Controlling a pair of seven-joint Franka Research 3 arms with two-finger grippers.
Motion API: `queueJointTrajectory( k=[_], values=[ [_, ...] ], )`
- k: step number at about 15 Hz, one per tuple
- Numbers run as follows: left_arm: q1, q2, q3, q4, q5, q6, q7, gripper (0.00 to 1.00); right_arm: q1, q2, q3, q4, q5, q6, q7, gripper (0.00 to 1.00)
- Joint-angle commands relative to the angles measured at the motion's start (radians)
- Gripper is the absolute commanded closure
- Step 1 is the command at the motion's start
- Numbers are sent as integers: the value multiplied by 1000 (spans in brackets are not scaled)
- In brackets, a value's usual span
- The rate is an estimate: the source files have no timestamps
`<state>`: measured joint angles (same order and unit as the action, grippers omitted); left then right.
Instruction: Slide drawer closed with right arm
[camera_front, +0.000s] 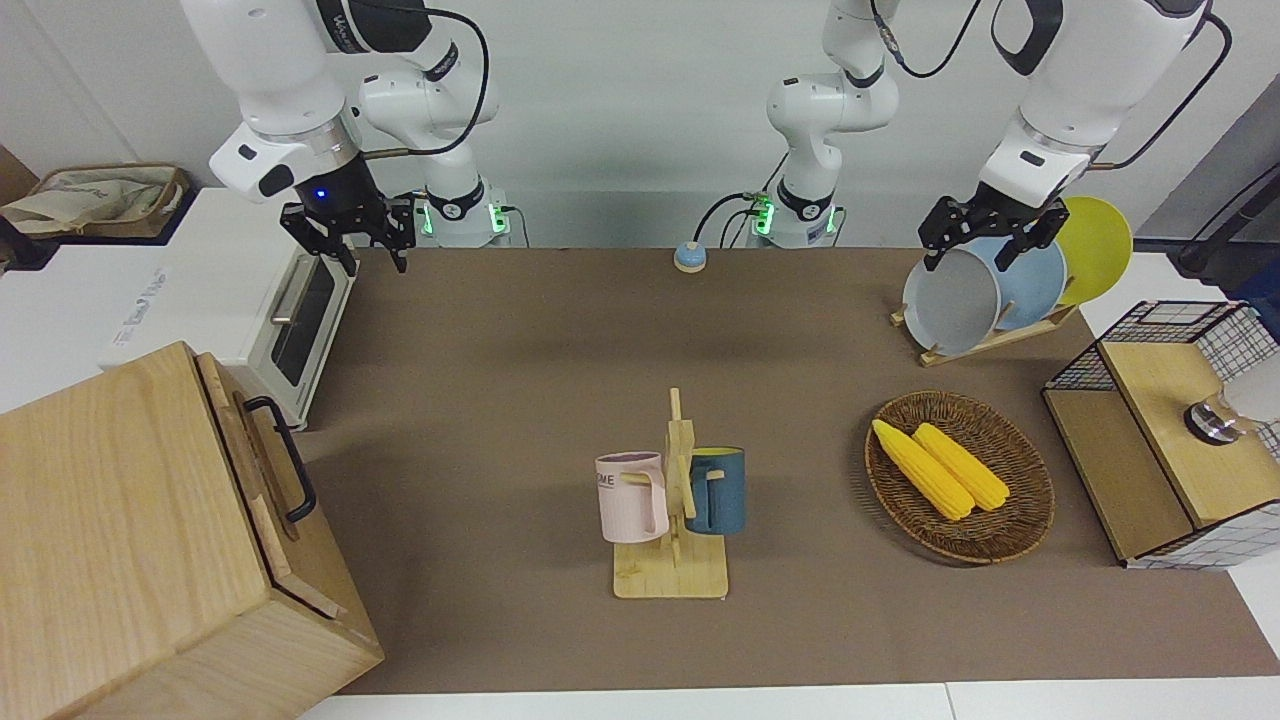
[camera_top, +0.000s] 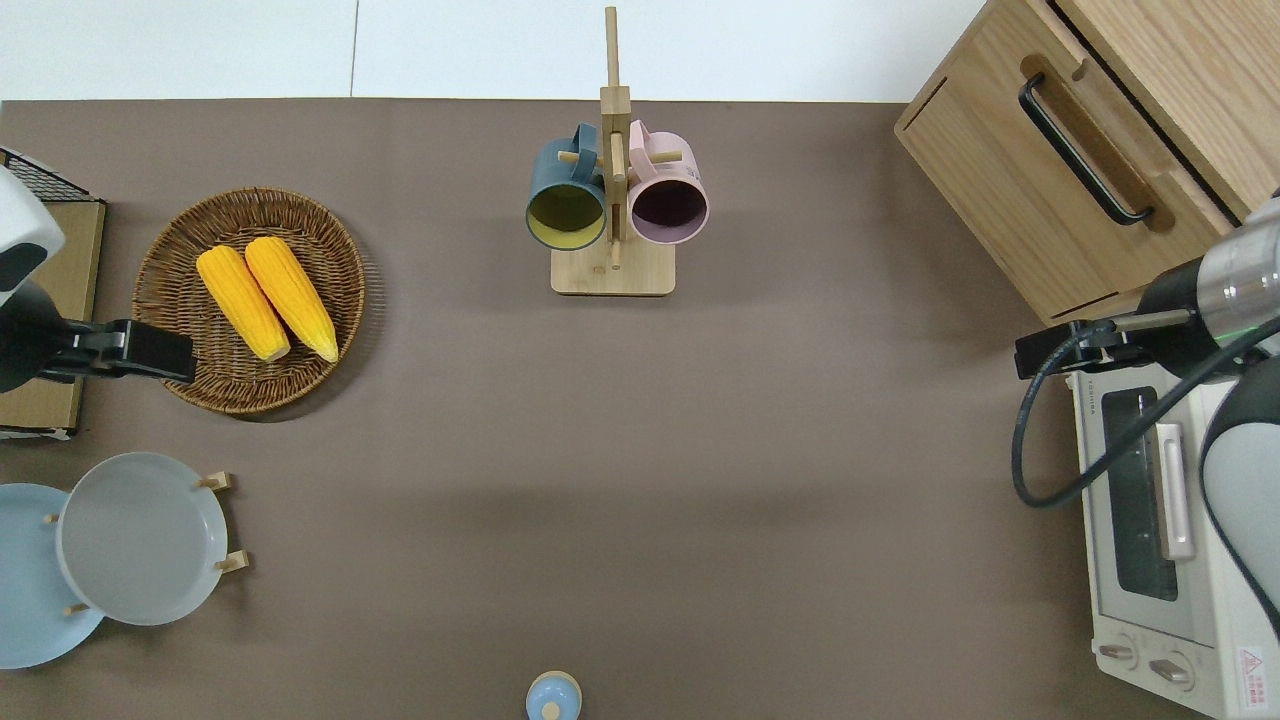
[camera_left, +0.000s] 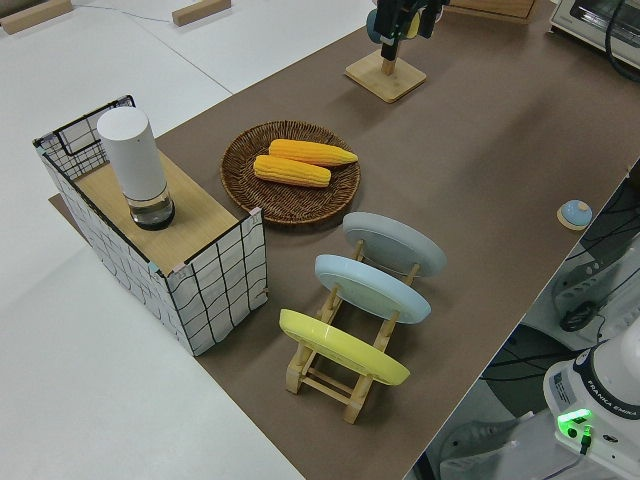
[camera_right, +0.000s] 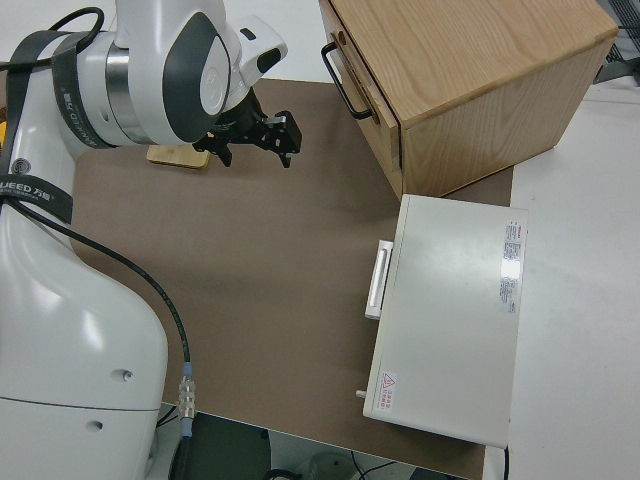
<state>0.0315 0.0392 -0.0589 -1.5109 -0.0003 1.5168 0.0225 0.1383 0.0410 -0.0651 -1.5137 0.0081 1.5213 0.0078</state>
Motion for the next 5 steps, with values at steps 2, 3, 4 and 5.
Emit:
queueJointTrajectory(
  k=[2, 3, 4, 5],
  values=[
    [5, 11, -7, 26, 17, -20, 10, 7, -14, 28, 5, 29, -28, -3, -9, 17],
    [5, 11, -7, 24, 17, -20, 10, 7, -16, 28, 5, 36, -27, -4, -11, 15],
    [5, 11, -7, 24, 17, -20, 8, 7, -16, 28, 4, 46, -27, -4, -9, 17],
    [5, 11, -7, 24, 17, -20, 10, 7, -17, 30, 5, 49, -27, -4, -11, 15]
  ],
)
